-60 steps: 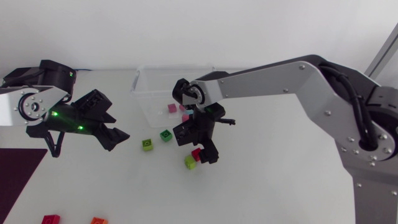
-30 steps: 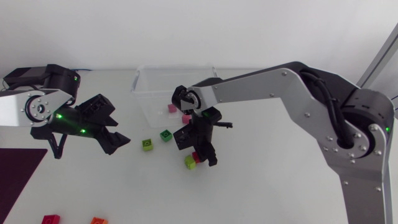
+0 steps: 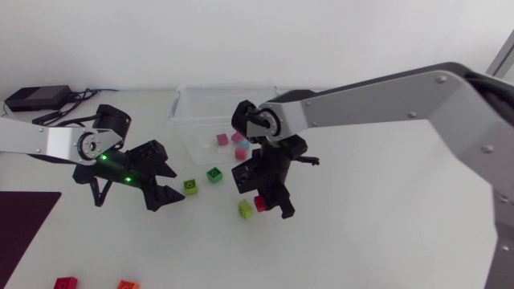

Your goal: Pick up the duplo bricks and place them in the container

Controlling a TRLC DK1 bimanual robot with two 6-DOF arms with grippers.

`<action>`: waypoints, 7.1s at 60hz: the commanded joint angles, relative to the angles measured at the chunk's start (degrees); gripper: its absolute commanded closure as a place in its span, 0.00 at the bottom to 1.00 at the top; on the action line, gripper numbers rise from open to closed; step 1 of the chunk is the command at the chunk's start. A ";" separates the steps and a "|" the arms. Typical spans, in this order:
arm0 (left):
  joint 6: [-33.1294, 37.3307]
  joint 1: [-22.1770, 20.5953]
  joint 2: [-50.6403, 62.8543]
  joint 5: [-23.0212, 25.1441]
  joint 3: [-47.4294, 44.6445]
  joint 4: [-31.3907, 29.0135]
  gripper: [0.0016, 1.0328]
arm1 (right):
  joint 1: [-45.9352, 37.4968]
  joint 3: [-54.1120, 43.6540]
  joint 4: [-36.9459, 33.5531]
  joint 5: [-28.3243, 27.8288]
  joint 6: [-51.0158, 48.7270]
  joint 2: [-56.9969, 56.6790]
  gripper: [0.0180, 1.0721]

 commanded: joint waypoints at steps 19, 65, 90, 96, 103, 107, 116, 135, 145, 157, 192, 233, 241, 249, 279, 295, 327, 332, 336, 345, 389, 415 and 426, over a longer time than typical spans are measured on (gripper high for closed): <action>7.62 0.54 10.67 3.87 8.32 0.38 0.13 | -0.50 -7.21 -0.35 -2.86 1.76 -13.57 0.84; 9.99 0.19 9.27 6.50 9.81 -5.34 0.97 | -8.94 5.71 14.24 -10.07 15.99 -13.40 0.84; 5.16 2.12 -7.61 12.83 12.01 -13.60 0.97 | -13.24 19.33 23.38 -9.19 25.49 -0.30 0.84; 2.61 2.12 -8.40 13.89 14.12 -13.77 0.97 | -13.86 22.50 23.47 -8.93 26.63 2.95 0.84; -0.73 2.21 -8.31 14.94 16.84 -13.51 0.97 | -14.21 25.22 23.47 -8.93 27.86 5.50 0.80; -4.16 2.48 -7.78 16.00 18.60 -11.31 0.97 | -14.30 25.84 23.47 -8.93 28.65 6.20 0.65; -14.80 2.65 -6.38 16.00 20.53 -1.73 0.96 | -14.30 26.19 23.47 -8.40 29.79 6.64 0.16; -30.53 0.63 1.18 11.34 25.98 14.88 0.96 | -13.07 14.76 24.61 -9.46 27.95 -4.52 0.10; -32.46 -0.86 6.98 6.24 29.32 18.22 0.91 | -11.13 3.51 22.32 -12.88 22.23 -12.87 0.09; -34.13 -2.80 11.29 0.97 30.90 22.09 0.72 | -6.83 -7.83 20.13 -13.06 14.85 -17.53 0.09; -37.03 -5.52 9.62 -10.99 26.42 23.76 0.11 | 3.63 -9.41 8.88 -5.59 4.66 -9.09 0.09; -24.46 -5.08 -6.82 -12.48 2.60 13.65 0.11 | 4.95 2.19 3.25 -1.37 1.58 3.65 0.14; -23.85 -5.35 -6.73 -12.48 0.14 14.00 0.11 | 5.12 3.51 2.72 -0.75 1.58 4.97 0.14; -24.02 -4.91 -7.34 -12.31 -0.12 14.79 0.11 | 5.65 4.21 2.72 -0.49 1.67 5.67 0.14; -24.46 -5.79 -3.21 -12.31 9.99 15.23 0.11 | 6.44 4.39 2.72 0.04 2.37 6.20 0.14; -25.25 -7.02 1.09 -12.22 17.19 14.18 0.11 | 6.27 3.78 2.99 0.04 2.90 5.15 0.14; -32.20 -2.62 -11.30 -4.75 11.57 21.73 0.11 | 5.56 2.98 5.71 1.09 3.69 6.90 0.15; -32.29 -1.83 -14.20 -3.78 9.72 21.73 0.11 | 5.56 2.90 5.80 1.36 3.69 7.08 0.19; -32.20 -0.86 -16.48 -2.20 8.05 21.29 0.11 | 5.48 2.63 5.71 1.62 3.69 7.08 0.19; -30.88 0.63 -20.17 -1.76 4.27 17.78 0.11 | 5.12 1.67 6.15 2.41 3.60 7.17 0.27; -22.44 -4.47 -11.65 -2.99 -9.35 18.57 0.11 | 7.23 -4.49 4.83 1.71 7.47 -7.16 0.84; -22.35 -10.80 4.17 -6.42 -2.05 23.67 0.11 | 3.98 -4.31 7.82 -0.67 12.30 -19.99 0.84; -23.06 -10.80 10.59 -6.42 2.52 24.81 0.11 | 0.12 -2.64 12.83 -3.83 15.55 -21.84 0.84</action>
